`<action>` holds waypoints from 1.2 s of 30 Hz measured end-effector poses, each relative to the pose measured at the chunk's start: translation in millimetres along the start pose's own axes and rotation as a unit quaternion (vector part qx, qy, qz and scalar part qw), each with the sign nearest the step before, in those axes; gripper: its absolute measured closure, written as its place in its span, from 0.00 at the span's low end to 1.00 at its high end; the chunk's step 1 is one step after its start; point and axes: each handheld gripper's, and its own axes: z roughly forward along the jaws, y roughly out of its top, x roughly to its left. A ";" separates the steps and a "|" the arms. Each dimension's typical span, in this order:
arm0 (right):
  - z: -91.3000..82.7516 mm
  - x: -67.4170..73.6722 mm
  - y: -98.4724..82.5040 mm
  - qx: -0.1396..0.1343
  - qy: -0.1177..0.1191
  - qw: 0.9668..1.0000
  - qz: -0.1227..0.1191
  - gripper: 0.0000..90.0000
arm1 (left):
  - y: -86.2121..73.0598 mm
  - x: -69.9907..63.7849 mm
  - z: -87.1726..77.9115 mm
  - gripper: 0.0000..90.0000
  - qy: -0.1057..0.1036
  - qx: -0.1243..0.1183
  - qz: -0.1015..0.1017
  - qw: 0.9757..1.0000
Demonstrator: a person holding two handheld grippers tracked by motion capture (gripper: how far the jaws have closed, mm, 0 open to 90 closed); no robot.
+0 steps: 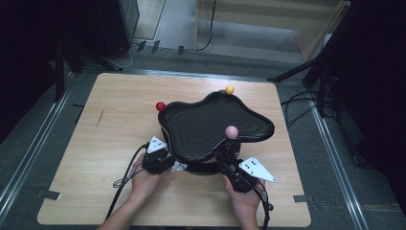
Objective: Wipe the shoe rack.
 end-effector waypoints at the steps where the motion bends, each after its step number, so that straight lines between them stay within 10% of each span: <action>1: 0.0 0.1 -0.1 0.000 0.000 1.000 0.000 0.84 | 3.3 5.6 -0.3 0.86 0.014 0.004 0.007 1.000; 8: 0.1 -0.5 -0.2 -0.001 0.002 1.000 0.004 0.84 | 18.9 44.8 5.1 0.87 0.120 0.039 0.047 0.991; 10: 0.1 -0.7 -0.3 -0.001 0.003 1.000 0.004 0.84 | 16.1 53.4 3.3 0.87 0.096 0.031 0.026 0.995; 19: 0.5 -1.4 -0.7 -0.003 0.004 1.000 0.005 0.84 | 4.1 6.7 -11.1 0.87 0.078 0.019 0.097 0.992; 26: 0.5 -1.0 -1.0 -0.002 0.003 1.000 0.006 0.84 | -9.1 -58.7 -7.4 0.86 -0.025 0.043 0.156 0.987; 34: 0.6 -1.0 -1.9 -0.002 0.003 1.000 0.007 0.84 | -12.2 -99.7 13.8 0.86 -0.096 0.024 0.092 0.991; 36: 0.6 -1.0 -2.1 -0.001 0.003 1.000 0.007 0.84 | -12.8 -106.8 17.1 0.86 -0.083 0.019 0.072 0.994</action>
